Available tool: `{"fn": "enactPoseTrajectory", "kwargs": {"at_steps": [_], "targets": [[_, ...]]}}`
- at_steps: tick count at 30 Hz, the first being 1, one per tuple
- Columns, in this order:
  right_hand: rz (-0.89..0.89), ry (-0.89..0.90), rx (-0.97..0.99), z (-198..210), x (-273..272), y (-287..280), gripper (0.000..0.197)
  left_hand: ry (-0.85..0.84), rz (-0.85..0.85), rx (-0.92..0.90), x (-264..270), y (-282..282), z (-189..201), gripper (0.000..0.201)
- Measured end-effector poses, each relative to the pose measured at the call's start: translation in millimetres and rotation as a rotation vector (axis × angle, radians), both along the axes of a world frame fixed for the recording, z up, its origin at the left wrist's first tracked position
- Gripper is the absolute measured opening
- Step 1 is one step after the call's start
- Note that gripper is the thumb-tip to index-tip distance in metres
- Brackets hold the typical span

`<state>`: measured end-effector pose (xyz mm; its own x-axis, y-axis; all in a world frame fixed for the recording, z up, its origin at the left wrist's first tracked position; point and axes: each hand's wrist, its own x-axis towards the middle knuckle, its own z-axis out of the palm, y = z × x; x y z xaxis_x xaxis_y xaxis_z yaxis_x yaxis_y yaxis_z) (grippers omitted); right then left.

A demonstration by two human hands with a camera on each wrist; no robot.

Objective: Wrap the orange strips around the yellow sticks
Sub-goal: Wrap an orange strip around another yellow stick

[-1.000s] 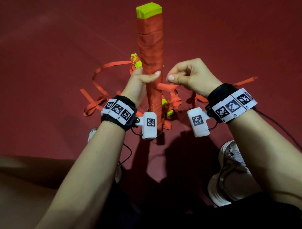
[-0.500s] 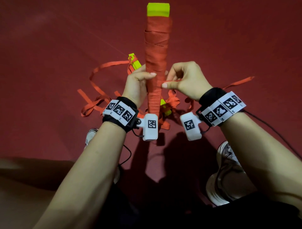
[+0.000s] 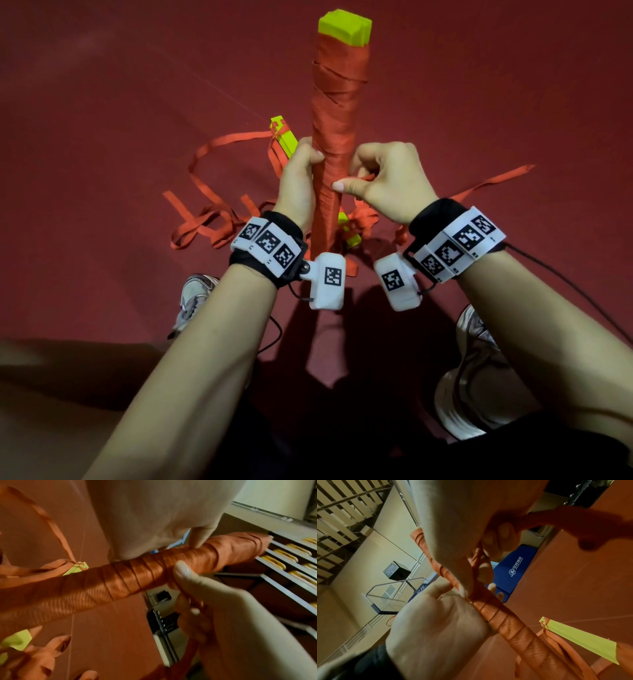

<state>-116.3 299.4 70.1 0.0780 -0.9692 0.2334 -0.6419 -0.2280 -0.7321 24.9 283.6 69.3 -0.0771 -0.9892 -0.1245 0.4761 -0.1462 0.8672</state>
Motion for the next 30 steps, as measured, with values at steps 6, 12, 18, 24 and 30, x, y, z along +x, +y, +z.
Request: {"fn": "enactPoseTrajectory", "kwargs": {"at_steps": [6, 12, 18, 24, 30], "targets": [[-0.156, -0.106, -0.098, -12.5, 19.2, 11.7, 0.034, -0.233, -0.060, -0.065, -12.3, 10.5, -20.7, 0.017], [0.035, -0.060, -0.039, -4.2, 3.9, 7.1, 0.010, -0.369, -0.207, -0.123, -1.3, 5.4, -15.1, 0.072], [0.099, -0.024, 0.061, 7.4, -6.8, 1.2, 0.016, -0.450, -0.077, -0.207, 4.9, -2.3, -20.9, 0.035], [0.013, -0.016, 0.161, 10.8, -11.5, -2.6, 0.046, -0.463, -0.098, -0.213, 7.3, -8.3, -24.1, 0.043], [0.012, 0.059, 0.284, 9.5, -25.2, -8.2, 0.038, -0.476, -0.059, -0.249, 13.5, -14.9, -29.4, 0.031]]}}
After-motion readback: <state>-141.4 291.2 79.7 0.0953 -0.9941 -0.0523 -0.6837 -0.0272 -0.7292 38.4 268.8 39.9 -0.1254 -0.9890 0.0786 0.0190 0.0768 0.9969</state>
